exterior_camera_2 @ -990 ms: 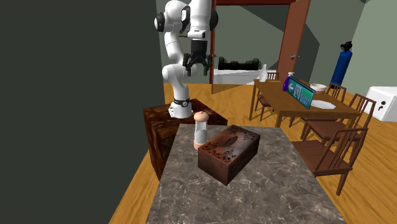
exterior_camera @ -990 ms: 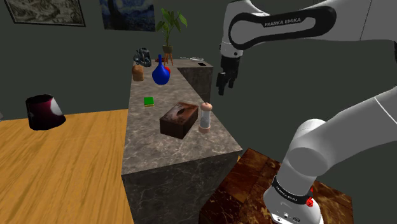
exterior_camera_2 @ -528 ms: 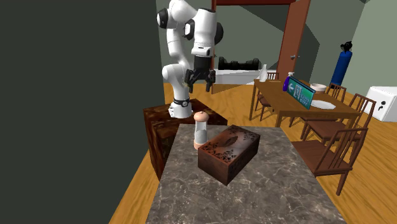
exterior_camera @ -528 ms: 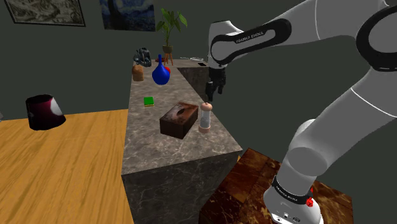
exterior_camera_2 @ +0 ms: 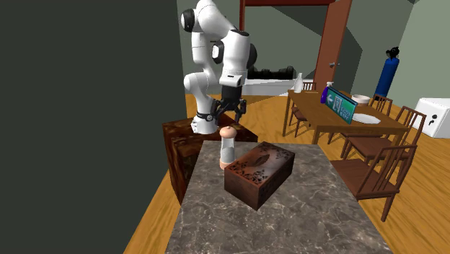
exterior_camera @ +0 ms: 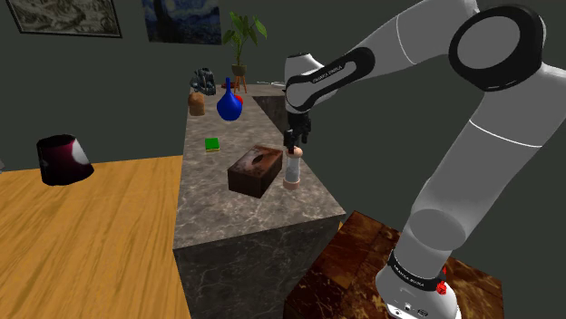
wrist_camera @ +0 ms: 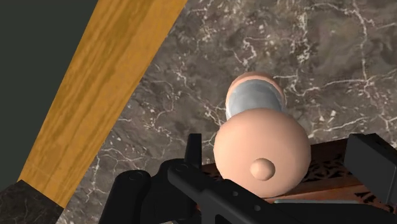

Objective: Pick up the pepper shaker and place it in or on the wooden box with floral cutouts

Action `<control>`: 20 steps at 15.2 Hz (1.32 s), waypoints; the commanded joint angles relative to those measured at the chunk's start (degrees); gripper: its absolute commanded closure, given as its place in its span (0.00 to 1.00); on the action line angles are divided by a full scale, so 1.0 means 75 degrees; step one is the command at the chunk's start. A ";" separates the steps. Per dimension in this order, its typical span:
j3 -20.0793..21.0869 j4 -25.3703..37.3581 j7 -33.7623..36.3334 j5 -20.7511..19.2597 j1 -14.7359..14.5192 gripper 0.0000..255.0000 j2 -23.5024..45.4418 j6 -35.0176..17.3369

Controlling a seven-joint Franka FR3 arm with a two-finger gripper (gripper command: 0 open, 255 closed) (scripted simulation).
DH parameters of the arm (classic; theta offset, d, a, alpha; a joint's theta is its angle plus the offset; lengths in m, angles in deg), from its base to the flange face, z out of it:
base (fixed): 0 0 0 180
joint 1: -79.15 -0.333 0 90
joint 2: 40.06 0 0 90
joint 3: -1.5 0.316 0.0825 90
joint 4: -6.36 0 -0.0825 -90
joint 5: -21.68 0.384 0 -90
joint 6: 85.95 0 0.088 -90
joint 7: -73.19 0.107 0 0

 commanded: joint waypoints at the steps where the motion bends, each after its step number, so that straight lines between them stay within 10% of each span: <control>1: -0.0021 -0.0109 0.0005 -0.0019 0.0017 0.00 0.0097 -0.0212; 13: -0.0056 -0.0297 0.0015 -0.0046 0.0044 0.00 0.0278 -0.0584; 14: -0.0056 -0.0297 0.0015 -0.0046 0.0044 1.00 0.0278 -0.0584; 20: -0.0054 -0.0295 0.0018 -0.0045 0.0043 1.00 0.0280 -0.0583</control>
